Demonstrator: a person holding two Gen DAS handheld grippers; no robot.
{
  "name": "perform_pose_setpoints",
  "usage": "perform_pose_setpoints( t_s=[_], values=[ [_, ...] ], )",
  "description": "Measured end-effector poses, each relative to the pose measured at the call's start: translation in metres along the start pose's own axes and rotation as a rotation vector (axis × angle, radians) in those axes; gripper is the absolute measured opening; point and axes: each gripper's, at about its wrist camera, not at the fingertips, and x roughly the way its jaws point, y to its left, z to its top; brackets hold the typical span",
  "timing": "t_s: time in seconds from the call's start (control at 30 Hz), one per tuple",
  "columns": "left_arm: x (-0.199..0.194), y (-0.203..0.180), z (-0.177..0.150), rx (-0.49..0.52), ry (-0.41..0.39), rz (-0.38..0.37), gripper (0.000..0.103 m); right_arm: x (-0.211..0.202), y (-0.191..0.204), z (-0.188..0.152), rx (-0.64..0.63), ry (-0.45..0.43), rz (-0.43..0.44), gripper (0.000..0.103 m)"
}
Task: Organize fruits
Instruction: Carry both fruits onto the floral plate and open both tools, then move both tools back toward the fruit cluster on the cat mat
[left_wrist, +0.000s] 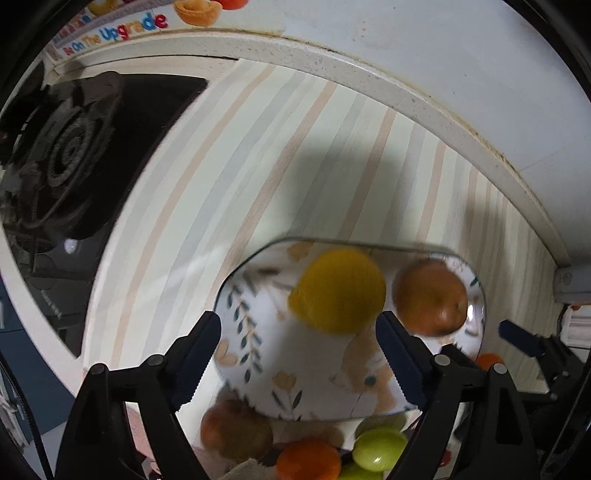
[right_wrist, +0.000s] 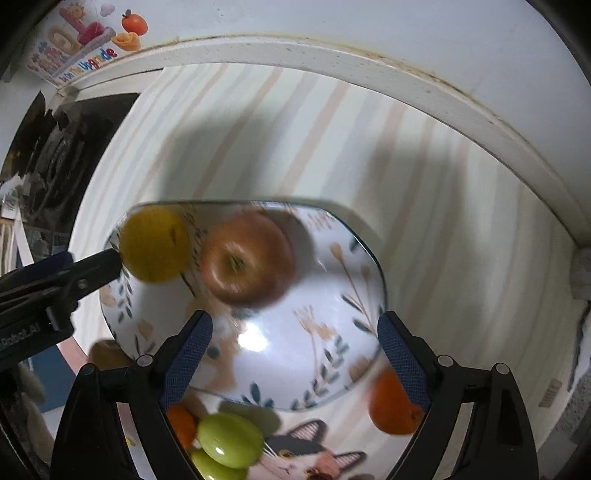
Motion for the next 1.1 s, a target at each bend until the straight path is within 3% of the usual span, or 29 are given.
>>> perform_pose_setpoints(
  t_s=[0.13,0.33,1.1],
  values=[
    [-0.014,-0.003,-0.026,0.013,-0.046,0.062,0.086,-0.013,-0.006,-0.022,-0.002,-0.014,-0.016,0.093],
    [-0.036,-0.003,-0.054,0.013,-0.097,0.085,0.086,-0.039,-0.01,-0.052,-0.015,-0.053,-0.012,0.093],
    [-0.142,-0.022,-0.153,0.012,-0.254,0.018,0.086,-0.163,-0.015,-0.148,-0.062,-0.225,0.066,0.093]
  ],
)
